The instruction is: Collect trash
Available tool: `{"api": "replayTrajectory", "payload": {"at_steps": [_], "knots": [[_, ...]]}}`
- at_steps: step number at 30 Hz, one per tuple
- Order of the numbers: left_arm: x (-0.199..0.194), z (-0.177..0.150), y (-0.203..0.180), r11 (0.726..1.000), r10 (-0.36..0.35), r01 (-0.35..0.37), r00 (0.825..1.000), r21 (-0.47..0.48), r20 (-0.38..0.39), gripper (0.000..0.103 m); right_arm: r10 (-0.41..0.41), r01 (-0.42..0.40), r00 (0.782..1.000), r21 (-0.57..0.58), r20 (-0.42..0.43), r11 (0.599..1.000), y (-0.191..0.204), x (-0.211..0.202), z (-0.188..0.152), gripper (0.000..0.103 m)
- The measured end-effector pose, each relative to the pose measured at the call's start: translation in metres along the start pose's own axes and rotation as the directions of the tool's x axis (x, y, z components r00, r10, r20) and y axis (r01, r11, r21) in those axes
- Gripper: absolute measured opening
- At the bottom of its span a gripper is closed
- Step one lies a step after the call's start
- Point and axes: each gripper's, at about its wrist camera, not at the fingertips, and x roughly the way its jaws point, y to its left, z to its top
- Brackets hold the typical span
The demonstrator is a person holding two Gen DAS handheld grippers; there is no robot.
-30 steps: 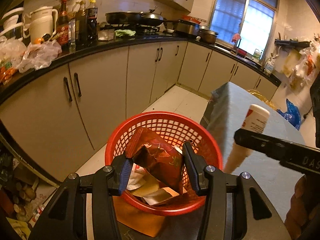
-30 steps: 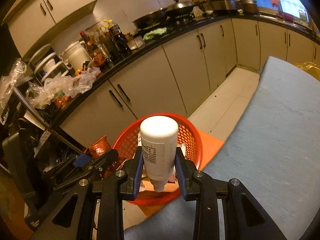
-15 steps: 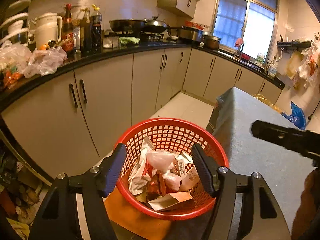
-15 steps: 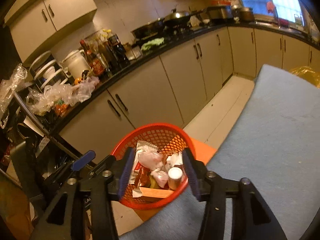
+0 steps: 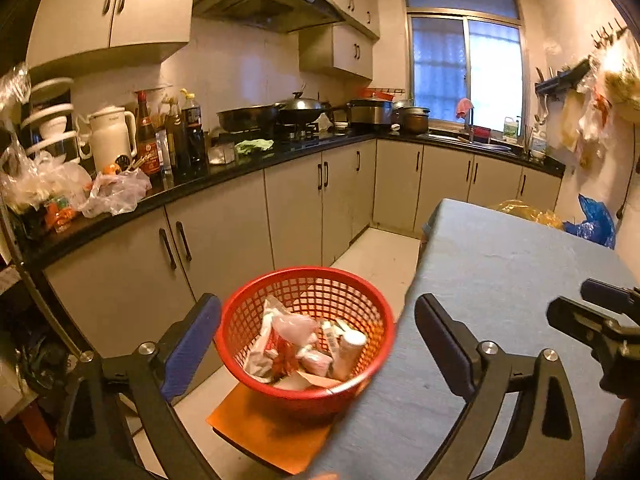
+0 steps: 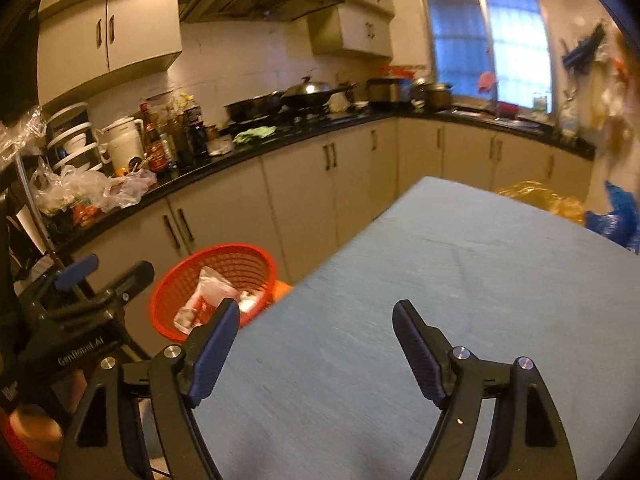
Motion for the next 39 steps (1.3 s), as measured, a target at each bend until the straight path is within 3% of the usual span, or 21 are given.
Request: {"api": "replayTrajectory", "payload": {"at_steps": [7, 13, 39], "knots": [[-0.011, -0.006, -0.024, 1.000, 0.005, -0.005, 1.000, 0.010, -0.002, 0.102, -0.084, 0.084, 0.995, -0.012, 0.058, 0.996, -0.021, -0.038, -0.021, 0.090], [-0.017, -0.014, -0.031, 0.998, 0.045, -0.045, 0.999, 0.035, 0.009, 0.102, -0.102, 0.103, 0.992, -0.001, 0.077, 0.995, -0.026, -0.051, -0.028, 0.092], [-0.018, -0.023, -0.031, 0.991, 0.125, -0.128, 0.990, 0.043, 0.067, 0.102, -0.158, 0.161, 0.985, -0.040, 0.065, 0.986, -0.014, -0.046, -0.030, 0.097]]}}
